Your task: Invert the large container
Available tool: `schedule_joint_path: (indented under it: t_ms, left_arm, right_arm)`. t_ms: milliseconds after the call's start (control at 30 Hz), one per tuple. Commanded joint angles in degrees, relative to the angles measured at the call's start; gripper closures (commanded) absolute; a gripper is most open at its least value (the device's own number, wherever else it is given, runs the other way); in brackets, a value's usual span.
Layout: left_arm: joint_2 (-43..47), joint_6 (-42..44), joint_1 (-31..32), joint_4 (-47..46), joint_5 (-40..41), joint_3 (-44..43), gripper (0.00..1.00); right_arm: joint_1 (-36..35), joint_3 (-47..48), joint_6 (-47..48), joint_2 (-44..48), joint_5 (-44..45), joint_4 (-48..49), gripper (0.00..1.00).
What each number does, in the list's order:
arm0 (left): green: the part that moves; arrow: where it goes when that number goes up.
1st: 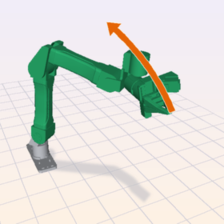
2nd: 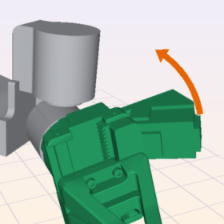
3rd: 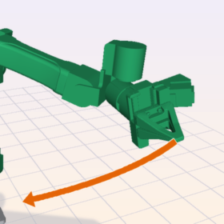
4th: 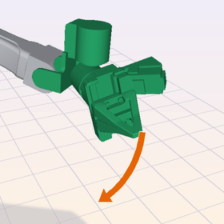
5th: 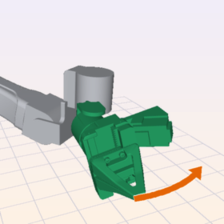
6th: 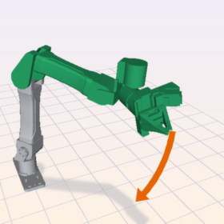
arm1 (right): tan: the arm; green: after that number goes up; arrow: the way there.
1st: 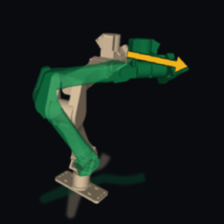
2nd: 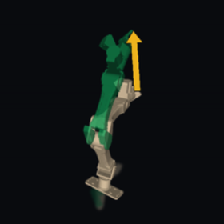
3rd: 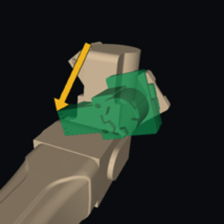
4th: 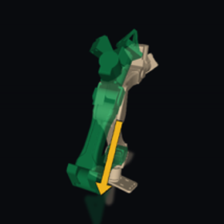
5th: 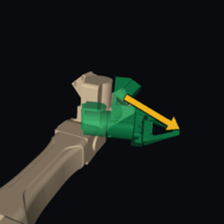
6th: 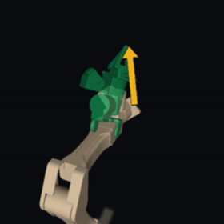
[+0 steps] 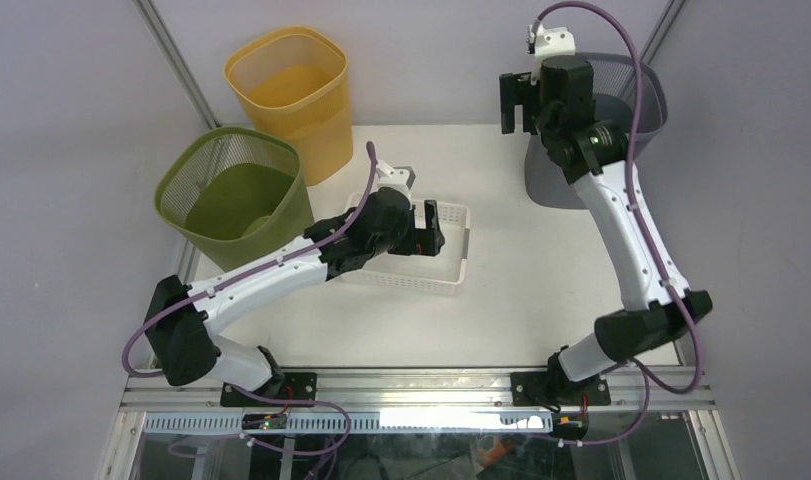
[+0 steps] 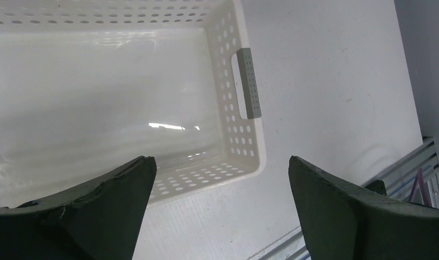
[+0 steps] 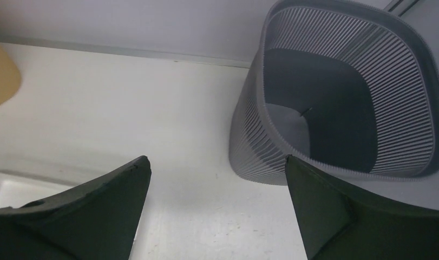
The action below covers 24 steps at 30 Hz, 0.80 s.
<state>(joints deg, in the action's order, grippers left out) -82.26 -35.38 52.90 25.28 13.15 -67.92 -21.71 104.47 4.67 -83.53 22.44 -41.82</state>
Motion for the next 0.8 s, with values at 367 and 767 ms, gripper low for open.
schedule_joint_path:
  t_ms: [367,767]
  left_arm:
    - [8.18,-6.27,0.27,-3.74,-0.4,6.27,0.01]
    - [7.81,-5.83,0.32,-3.74,-0.05,5.92,0.01]
  right_arm:
    - [15.45,17.51,2.89,-19.8,-14.96,-5.33,0.06]
    - [15.54,16.13,3.07,-20.68,-16.92,-4.67,0.55]
